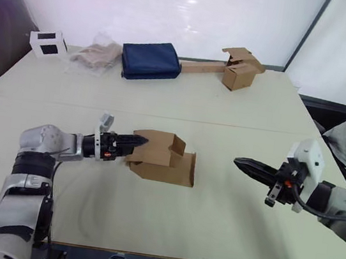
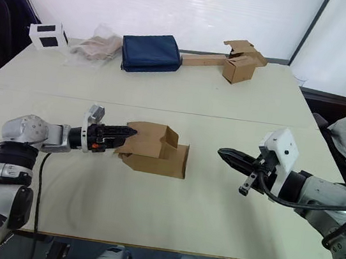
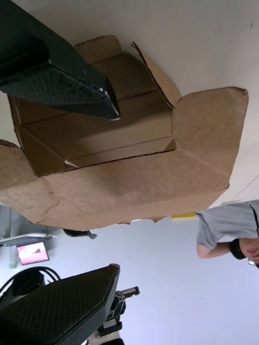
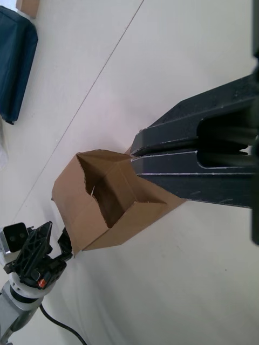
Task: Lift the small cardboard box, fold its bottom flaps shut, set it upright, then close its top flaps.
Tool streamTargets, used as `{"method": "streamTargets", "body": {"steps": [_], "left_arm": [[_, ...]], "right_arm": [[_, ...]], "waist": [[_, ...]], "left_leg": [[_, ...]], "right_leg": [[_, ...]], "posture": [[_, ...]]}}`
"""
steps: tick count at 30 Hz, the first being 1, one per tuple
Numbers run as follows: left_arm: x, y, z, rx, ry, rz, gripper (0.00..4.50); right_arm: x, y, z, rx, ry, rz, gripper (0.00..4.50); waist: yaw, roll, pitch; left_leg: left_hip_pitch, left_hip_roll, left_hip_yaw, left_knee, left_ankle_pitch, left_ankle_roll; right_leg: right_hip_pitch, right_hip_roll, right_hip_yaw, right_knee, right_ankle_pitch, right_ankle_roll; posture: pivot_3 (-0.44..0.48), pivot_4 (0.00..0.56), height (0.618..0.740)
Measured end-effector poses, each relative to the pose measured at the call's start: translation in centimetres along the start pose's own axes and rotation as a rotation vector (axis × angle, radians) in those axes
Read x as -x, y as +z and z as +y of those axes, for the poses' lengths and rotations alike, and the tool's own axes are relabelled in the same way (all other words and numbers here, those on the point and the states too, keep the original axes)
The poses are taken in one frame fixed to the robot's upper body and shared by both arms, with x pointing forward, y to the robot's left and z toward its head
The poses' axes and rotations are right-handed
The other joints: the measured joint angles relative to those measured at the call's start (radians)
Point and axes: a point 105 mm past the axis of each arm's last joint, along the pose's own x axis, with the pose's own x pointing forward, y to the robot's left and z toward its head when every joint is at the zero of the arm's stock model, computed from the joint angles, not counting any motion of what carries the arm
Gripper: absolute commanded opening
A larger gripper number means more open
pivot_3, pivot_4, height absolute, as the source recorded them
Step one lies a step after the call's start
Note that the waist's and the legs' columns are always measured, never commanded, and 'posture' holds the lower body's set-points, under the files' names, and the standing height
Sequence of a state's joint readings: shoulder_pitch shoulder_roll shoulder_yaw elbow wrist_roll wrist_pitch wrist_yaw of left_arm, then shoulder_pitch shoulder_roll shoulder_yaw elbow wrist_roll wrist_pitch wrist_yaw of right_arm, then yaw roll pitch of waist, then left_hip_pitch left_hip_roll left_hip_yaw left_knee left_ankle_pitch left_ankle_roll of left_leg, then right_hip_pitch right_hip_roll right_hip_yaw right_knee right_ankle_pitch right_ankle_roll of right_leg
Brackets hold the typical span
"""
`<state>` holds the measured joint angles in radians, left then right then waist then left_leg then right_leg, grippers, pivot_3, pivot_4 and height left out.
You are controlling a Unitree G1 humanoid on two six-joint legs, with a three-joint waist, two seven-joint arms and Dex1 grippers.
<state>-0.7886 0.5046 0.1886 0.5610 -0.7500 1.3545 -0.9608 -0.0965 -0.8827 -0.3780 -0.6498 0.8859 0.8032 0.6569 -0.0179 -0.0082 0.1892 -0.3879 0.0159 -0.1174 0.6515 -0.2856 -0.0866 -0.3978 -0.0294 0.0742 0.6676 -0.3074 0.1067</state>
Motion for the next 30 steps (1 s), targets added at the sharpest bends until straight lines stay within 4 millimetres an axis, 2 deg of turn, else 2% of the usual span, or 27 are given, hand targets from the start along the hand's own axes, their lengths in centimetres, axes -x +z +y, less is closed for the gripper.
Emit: {"method": "streamTargets", "body": {"steps": [3, 11, 14, 16, 20, 23, 24, 30], "left_arm": [[-0.7, 0.0, -0.2, -0.001, -0.02, 0.001, 4.41], [-2.1, 0.1, 0.0, -0.014, -0.03, 0.018, 4.41], [-2.1, 0.0, 0.3, -0.008, -0.028, 0.02, 3.71], [-2.1, 0.0, 0.2, -0.007, -0.037, 0.021, 3.02], [-2.1, 0.1, 0.0, -0.005, -0.046, 0.02, 1.35], [-2.0, 0.4, -0.3, -0.012, -0.047, 0.02, 0.25], [-1.8, 0.4, -0.5, -0.007, -0.049, 0.022, 0.05], [-1.1, 1.3, -3.1, -0.068, -0.1, 0.0, 0.05]], "right_arm": [[-0.1, 0.5, 0.2, 0.016, 0.003, -0.016, 0.0], [-0.2, 0.4, 0.6, 0.002, 0.005, -0.008, 0.0], [-0.1, 0.4, 0.7, 0.001, 0.0, -0.004, 0.0], [0.0, 0.4, 0.7, 0.004, -0.005, -0.005, 0.0], [-0.1, 0.4, 0.6, 0.005, -0.009, -0.006, 0.0], [-0.1, 0.8, 0.6, 0.015, -0.009, -0.015, 0.0], [-0.1, 0.7, 0.6, 0.015, -0.009, -0.015, 0.0], [-0.6, 0.9, 0.4, 0.021, -0.004, -0.021, 0.0]], "waist": [[0.0, 0.0, 0.0], [0.0, 0.0, 0.0], [-0.002, 0.0, 0.0], [-0.001, 0.0, 0.0], [-0.001, 0.0, 0.0], [-0.001, 0.0, 0.0], [-0.001, 0.0, 0.0], [-0.003, 0.0, 0.0]], "left_leg": [[0.0, 0.0, 0.0, 0.0, 0.0, 0.0], [0.0, 0.0, 0.0, 0.0, 0.0, 0.0], [0.0, 0.0, 0.0, 0.0, 0.0, 0.0], [0.0, 0.0, 0.0, 0.0, 0.0, 0.0], [0.0, 0.0, 0.0, 0.0, 0.0, 0.0], [0.0, 0.0, 0.0, 0.0, 0.0, 0.0], [0.0, 0.0, 0.0, 0.0, 0.0, 0.0], [0.0, 0.0, 0.0, 0.0, 0.0, 0.0]], "right_leg": [[0.0, 0.0, 0.0, 0.0, 0.0, 0.0], [0.0, 0.0, 0.0, 0.0, 0.0, 0.0], [0.0, 0.0, 0.0, 0.0, 0.0, 0.0], [0.0, 0.0, 0.0, 0.0, 0.0, 0.0], [0.0, 0.0, 0.0, 0.0, 0.0, 0.0], [0.0, 0.0, 0.0, 0.0, 0.0, 0.0], [0.0, 0.0, 0.0, 0.0, 0.0, 0.0], [0.0, 0.0, 0.0, 0.0, 0.0, 0.0]], "posture": [[0.0, 0.15, 0.74], [0.0, 0.15, 0.74], [0.0, 0.15, 0.74], [0.0, 0.15, 0.74], [0.0, 0.15, 0.74], [0.0, 0.15, 0.74], [0.0, 0.15, 0.74], [0.0, 0.15, 0.74]]}}
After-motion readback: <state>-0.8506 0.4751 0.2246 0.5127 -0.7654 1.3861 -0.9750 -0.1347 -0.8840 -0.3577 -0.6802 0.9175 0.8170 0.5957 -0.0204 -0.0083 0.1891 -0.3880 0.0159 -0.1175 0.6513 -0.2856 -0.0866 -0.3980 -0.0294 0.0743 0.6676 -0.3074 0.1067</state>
